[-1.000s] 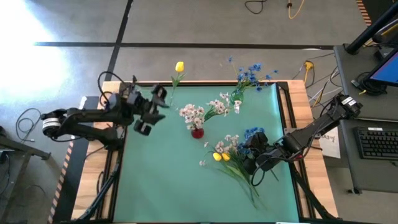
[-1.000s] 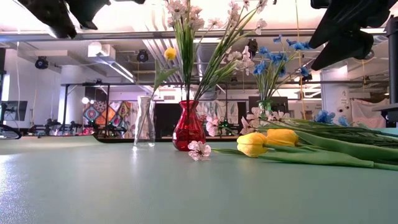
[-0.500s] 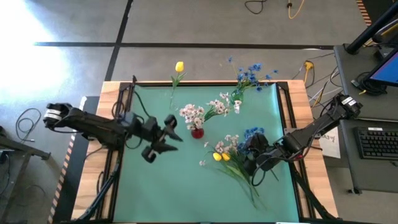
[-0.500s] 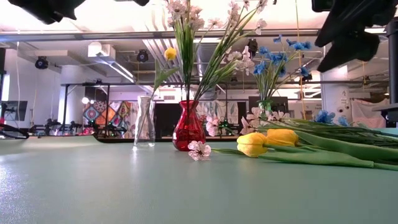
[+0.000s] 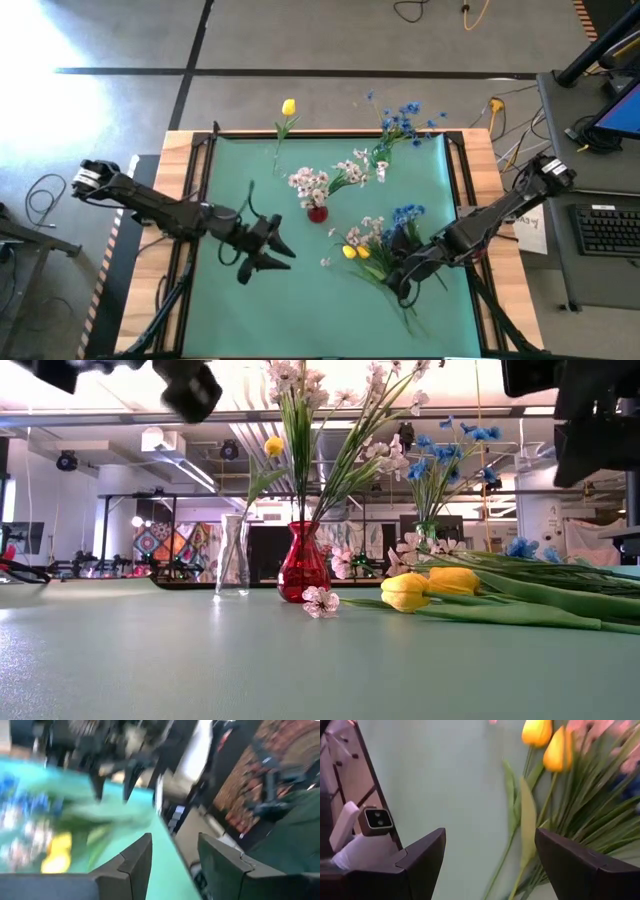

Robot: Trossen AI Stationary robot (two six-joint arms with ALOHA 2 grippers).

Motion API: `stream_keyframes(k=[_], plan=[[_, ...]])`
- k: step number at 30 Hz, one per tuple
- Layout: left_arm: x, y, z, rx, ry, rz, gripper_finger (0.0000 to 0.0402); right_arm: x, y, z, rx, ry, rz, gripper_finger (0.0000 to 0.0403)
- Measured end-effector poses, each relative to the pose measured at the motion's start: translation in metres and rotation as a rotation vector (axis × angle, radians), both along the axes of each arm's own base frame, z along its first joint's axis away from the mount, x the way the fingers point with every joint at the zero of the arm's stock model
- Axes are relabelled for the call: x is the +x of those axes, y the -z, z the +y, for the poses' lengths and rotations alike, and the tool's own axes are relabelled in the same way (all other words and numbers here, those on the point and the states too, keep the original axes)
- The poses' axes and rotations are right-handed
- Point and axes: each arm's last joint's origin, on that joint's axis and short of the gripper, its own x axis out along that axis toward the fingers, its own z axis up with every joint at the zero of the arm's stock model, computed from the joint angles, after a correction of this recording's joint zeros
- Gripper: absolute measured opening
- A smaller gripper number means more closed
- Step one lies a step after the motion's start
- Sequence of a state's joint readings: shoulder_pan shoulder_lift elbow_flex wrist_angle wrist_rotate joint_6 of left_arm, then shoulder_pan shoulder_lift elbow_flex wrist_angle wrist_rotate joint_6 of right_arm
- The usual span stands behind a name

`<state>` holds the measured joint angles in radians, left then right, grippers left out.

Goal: Sort flowers into vase by color
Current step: Put the white flowers into the red vase

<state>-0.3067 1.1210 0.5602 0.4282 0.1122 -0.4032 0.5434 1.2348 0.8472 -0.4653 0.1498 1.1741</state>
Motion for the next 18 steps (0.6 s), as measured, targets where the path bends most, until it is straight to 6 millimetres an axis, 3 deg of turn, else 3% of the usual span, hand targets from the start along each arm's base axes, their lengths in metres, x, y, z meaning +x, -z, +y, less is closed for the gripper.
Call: stream_keyframes(k=[7,18], plan=[[-0.011,0.025,-0.010,-0.024,-0.080,0.301,0.0147,0.017,0.009,0.014,0.030,-0.034,0.135,0.0297],[-0.025,0.046,-0.014,-0.083,-0.214,0.588,0.0147,0.036,0.014,0.024,-0.176,0.007,0.423,0.0297]])
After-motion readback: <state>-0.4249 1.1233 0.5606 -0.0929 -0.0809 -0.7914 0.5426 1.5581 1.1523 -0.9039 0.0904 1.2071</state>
